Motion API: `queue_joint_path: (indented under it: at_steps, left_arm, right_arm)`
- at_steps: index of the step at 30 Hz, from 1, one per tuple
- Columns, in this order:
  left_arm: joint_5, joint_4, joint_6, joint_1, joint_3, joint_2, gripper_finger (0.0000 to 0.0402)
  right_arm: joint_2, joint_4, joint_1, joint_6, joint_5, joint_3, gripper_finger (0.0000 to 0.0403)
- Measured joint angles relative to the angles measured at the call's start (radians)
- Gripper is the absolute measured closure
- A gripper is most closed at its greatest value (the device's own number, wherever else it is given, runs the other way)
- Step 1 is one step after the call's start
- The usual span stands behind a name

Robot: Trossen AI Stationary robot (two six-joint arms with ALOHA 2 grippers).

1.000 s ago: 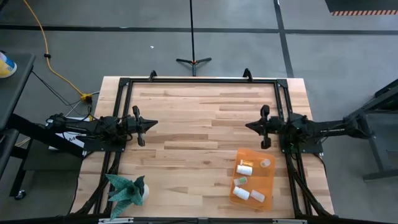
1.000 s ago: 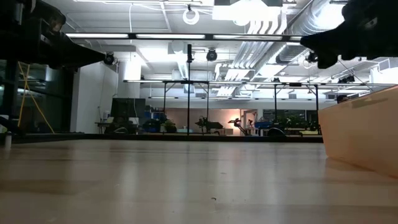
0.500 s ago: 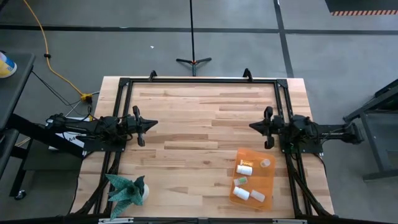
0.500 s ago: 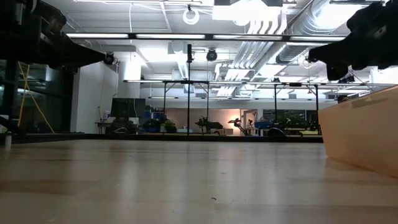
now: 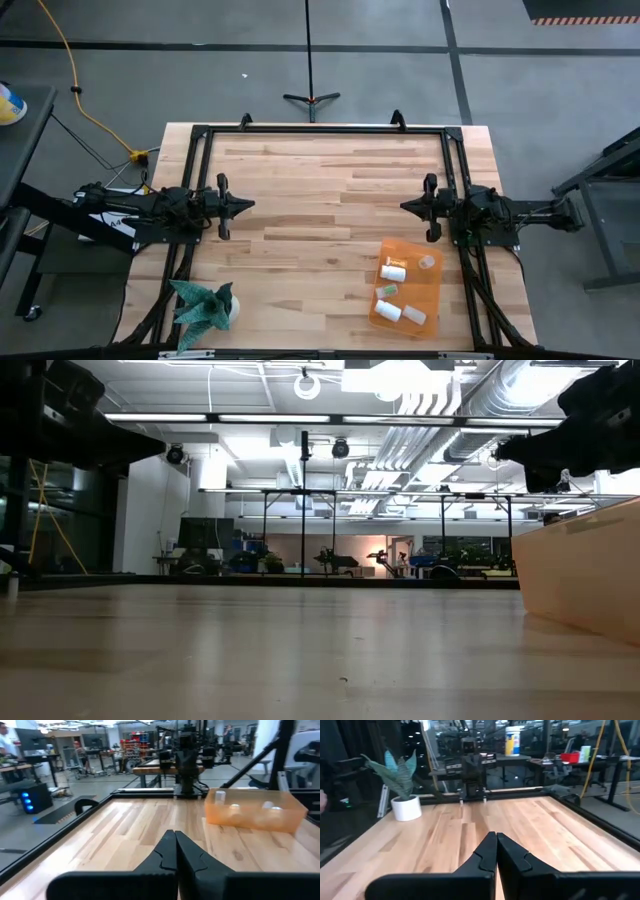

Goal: Pick and place pill bottles into a basket
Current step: Return to Home Position

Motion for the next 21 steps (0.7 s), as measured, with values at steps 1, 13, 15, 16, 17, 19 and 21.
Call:
queue_joint_path:
  at_steps: [1,13,15,16,17,19,21]
  left_arm:
    - [0.016,0.000,0.000,0.000,0.000,0.000,0.0377]
    - [0.149,-0.020,-0.011,0.000,0.000,0.000,0.0340]
    - [0.149,-0.021,-0.011,0.000,0.000,0.000,0.0342]
    - [0.148,-0.021,-0.010,0.000,0.000,0.000,0.0344]
    - [0.148,-0.020,-0.010,0.000,0.000,0.000,0.0346]
    - [0.148,-0.021,-0.010,0.000,0.000,0.000,0.0350]
    - [0.147,-0.020,-0.009,0.000,0.000,0.000,0.0354]
  right_arm:
    - [0.000,0.000,0.000,0.002,0.007,0.000,0.0403]
    - [0.000,0.003,-0.002,-0.094,0.048,0.000,0.0402]
    - [0.000,0.003,-0.002,-0.088,0.048,0.000,0.0402]
    - [0.000,0.003,-0.002,-0.089,0.048,0.000,0.0402]
    - [0.000,0.003,-0.002,-0.092,0.047,0.000,0.0402]
    - [0.000,0.003,-0.002,-0.101,0.046,0.000,0.0402]
    - [0.000,0.003,-0.002,-0.101,0.045,0.000,0.0401]
